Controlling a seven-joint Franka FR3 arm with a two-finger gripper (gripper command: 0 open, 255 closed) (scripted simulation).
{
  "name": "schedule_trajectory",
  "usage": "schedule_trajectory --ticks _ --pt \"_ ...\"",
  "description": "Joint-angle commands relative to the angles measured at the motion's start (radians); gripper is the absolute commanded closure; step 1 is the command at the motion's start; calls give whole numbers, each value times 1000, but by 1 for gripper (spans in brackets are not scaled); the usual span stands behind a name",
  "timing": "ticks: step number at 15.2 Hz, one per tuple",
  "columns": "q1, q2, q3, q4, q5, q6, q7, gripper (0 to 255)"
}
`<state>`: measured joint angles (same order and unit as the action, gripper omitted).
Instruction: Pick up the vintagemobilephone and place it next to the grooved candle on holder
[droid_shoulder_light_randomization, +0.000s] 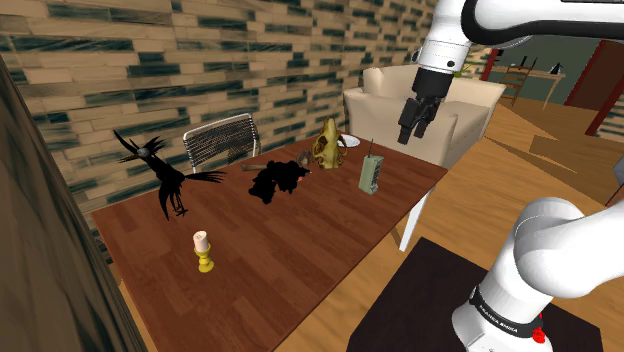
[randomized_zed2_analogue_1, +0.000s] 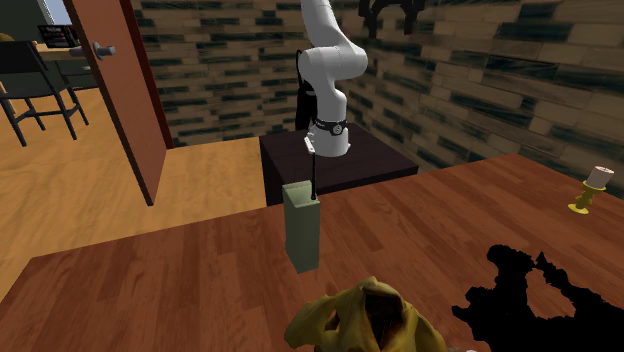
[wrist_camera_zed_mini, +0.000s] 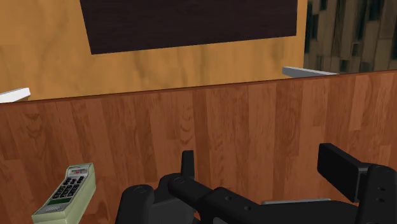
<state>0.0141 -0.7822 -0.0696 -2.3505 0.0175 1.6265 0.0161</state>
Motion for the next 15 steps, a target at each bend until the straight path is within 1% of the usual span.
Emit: schedule_trajectory --ticks 1,9,15 --pt "0 0 0 0 0 0 0 0" --pt "-30 197 -134 12 -70 149 -158 0" --pt "-42 386 -229 74 -87 251 -277 0"
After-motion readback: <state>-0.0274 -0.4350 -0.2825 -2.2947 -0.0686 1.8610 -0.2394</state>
